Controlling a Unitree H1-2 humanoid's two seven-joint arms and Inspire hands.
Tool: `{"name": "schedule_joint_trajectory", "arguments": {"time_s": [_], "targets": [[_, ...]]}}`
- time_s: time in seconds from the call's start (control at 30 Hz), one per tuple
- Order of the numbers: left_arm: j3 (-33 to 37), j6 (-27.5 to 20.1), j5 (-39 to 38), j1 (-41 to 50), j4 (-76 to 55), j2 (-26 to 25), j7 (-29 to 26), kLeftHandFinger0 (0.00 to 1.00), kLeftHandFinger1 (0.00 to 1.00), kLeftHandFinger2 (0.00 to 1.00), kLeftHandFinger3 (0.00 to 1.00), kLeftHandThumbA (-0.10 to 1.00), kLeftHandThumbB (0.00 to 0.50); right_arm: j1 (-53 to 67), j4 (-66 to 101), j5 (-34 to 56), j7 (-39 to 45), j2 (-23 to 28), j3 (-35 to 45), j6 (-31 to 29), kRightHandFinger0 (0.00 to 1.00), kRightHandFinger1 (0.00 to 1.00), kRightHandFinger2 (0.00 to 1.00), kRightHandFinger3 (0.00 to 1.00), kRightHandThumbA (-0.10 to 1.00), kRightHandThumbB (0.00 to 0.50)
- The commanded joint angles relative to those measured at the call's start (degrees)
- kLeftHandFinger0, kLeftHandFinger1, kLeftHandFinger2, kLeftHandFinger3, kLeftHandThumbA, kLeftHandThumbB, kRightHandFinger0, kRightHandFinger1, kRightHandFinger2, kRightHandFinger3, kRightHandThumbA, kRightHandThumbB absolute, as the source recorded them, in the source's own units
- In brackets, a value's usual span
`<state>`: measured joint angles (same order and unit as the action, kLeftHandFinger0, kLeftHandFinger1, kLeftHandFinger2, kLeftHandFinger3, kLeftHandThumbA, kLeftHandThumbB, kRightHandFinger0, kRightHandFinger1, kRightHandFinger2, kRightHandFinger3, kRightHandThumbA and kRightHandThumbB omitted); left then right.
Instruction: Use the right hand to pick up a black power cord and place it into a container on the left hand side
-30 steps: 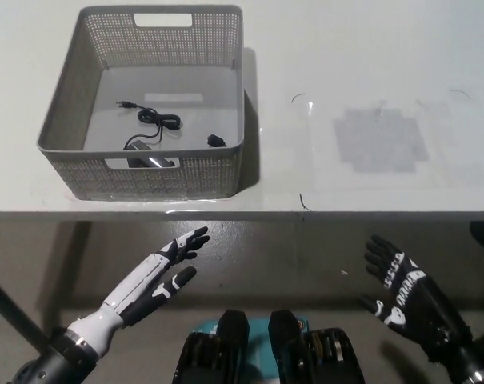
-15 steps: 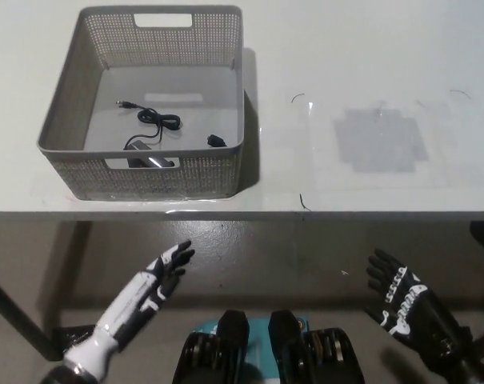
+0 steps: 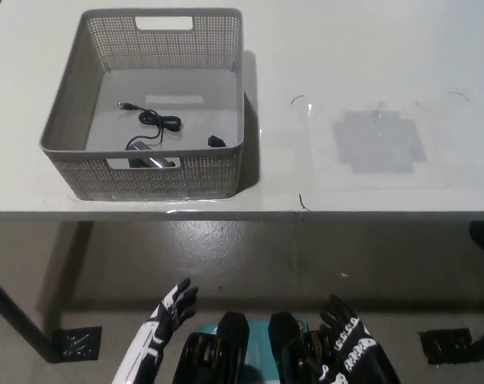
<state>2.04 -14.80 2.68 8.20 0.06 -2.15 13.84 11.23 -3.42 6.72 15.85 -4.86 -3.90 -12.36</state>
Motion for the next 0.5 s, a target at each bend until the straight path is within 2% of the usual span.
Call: {"name": "schedule_joint_trajectory", "arguments": {"time_s": [0.0,0.07,0.17,0.47], "targets": [[0.4,-5.8,-4.2,1.4,-2.6,-0.5,0.0,1.00,1.00,1.00,1.00,0.97,0.368,0.9,-0.6,-6.2,-4.9,-1.5,0.2,-13.5,1.00,1.00,1.00,1.00,1.00,0.267],[0.4,-5.6,-4.8,1.4,-2.4,-0.9,0.4,1.00,1.00,1.00,1.00,0.96,0.374,0.9,-1.1,-6.9,-5.8,-1.9,0.2,-14.5,1.00,1.00,1.00,1.00,1.00,0.277],[0.7,-6.1,-4.7,2.4,-2.2,-1.3,0.6,1.00,1.00,1.00,1.00,0.97,0.393,2.2,-1.0,-7.2,-6.1,-1.9,-0.3,-14.6,1.00,1.00,1.00,1.00,1.00,0.263],[1.8,-7.6,-5.1,5.0,-1.6,-2.7,0.8,1.00,1.00,1.00,1.00,0.97,0.385,4.7,-0.7,-7.6,-6.6,-0.9,-1.9,-14.6,1.00,1.00,1.00,1.00,1.00,0.266]]}}
